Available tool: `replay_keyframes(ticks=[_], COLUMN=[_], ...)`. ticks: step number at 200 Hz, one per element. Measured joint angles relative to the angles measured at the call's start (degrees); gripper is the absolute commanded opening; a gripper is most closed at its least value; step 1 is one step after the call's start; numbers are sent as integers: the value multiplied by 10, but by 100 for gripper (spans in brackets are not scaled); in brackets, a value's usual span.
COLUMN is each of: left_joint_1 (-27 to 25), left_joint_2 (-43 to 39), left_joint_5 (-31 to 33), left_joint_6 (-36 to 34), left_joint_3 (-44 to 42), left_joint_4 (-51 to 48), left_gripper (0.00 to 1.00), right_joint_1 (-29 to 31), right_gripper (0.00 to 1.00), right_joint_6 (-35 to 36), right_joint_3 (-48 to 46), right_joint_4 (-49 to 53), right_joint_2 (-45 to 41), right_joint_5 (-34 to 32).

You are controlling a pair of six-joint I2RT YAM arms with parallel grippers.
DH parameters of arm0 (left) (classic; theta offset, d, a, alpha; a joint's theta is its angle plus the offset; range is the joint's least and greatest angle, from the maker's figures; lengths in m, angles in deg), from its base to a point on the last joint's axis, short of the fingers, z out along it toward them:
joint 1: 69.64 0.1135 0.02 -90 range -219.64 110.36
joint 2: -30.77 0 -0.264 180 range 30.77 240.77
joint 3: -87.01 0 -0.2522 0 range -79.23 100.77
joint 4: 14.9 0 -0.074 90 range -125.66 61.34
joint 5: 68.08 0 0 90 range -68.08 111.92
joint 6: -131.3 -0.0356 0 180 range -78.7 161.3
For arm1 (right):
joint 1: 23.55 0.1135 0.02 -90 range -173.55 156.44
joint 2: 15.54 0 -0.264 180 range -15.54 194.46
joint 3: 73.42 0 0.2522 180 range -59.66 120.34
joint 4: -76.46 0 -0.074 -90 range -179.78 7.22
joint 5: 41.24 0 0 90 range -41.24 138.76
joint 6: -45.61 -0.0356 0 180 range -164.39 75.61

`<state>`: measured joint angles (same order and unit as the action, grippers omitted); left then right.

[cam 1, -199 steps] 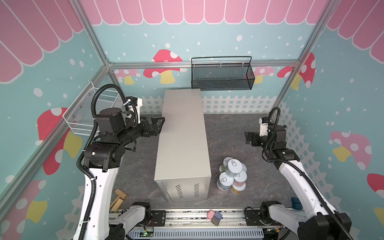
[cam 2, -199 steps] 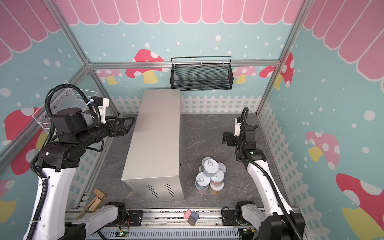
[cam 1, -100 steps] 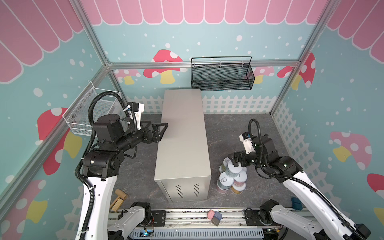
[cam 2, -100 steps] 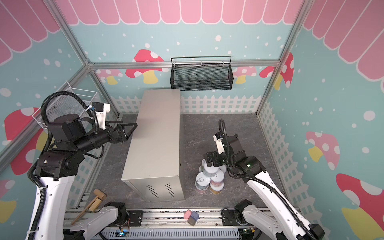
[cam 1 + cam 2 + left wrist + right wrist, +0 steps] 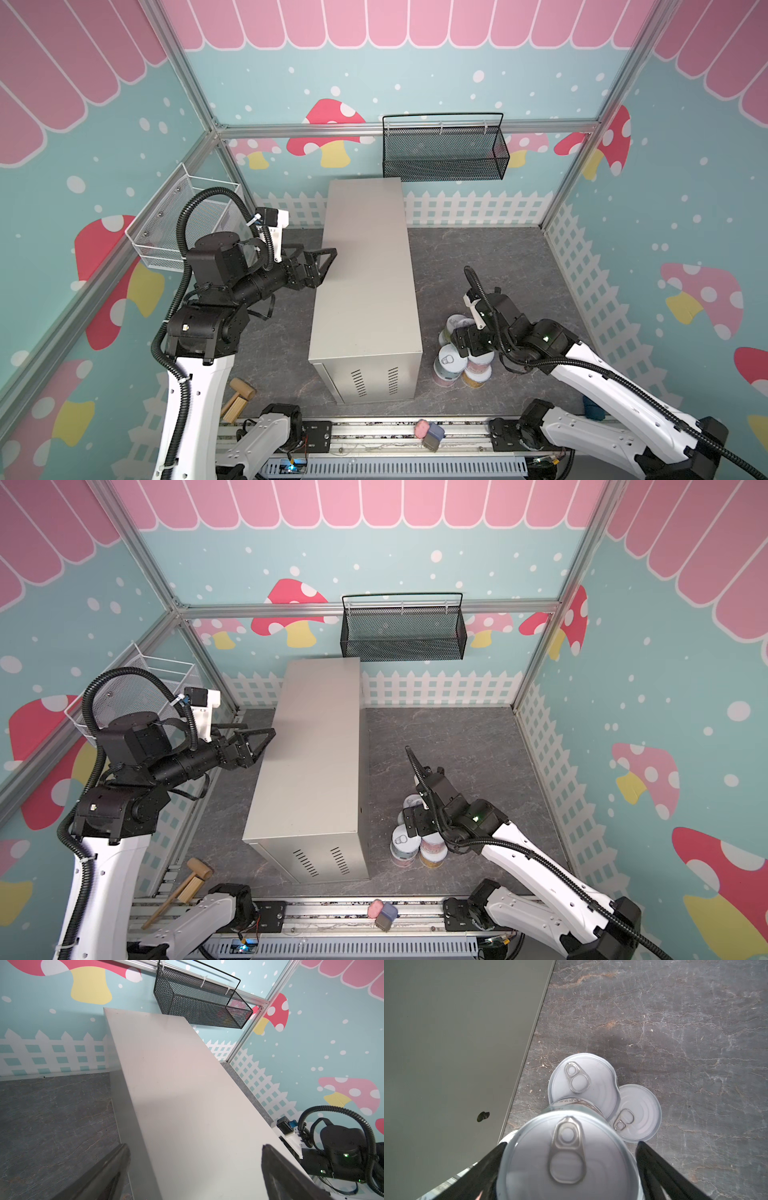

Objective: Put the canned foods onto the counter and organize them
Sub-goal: 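Lower the right gripper onto the top light-blue-label can and grasp it, then lift the light-blue-label can and carry it onto the cabinet top with the right gripper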

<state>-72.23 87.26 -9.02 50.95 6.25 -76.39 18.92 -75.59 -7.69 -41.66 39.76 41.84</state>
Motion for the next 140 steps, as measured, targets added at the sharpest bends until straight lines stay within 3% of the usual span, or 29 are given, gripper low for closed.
replay_keyframes(ticks=[90,140], left_joint_1=[0,0], left_joint_2=[14,23], left_joint_5=[-15,-33], left_joint_6=[4,4], left_joint_3=[0,1], left_joint_4=[0,0], left_gripper=[99,99], right_joint_1=[23,23], right_gripper=[64,61], right_joint_6=[-12,44], right_joint_3=[13,132], right_joint_4=[29,46], right_joint_2=[-11,11], right_joint_5=[-36,-40])
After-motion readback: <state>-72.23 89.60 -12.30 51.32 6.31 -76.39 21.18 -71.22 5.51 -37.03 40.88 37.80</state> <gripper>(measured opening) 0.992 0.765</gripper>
